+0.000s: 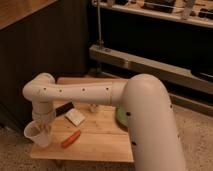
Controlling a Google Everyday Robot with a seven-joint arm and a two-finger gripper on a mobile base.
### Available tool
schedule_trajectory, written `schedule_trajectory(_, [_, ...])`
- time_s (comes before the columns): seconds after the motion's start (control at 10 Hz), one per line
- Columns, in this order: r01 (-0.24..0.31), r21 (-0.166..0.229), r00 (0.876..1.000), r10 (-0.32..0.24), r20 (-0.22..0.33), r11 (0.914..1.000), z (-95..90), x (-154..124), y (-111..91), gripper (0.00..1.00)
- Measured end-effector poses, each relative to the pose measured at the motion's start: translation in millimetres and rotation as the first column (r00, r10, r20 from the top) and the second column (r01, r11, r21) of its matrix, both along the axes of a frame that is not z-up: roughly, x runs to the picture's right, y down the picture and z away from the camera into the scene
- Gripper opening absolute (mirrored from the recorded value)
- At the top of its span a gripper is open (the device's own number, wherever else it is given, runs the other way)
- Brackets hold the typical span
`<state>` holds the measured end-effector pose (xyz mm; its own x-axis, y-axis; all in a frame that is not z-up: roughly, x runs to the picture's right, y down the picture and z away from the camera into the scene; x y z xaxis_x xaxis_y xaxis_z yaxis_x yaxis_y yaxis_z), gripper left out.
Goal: Pick up the ceramic cup
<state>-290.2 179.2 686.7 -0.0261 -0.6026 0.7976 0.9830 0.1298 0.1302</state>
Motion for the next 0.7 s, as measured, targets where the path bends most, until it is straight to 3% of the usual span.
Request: schedule_trajectory(0.7, [0.027, 0.011, 0.999, -0.027, 0.019, 0.9996, -22.4, 10.5, -14.3, 0.05])
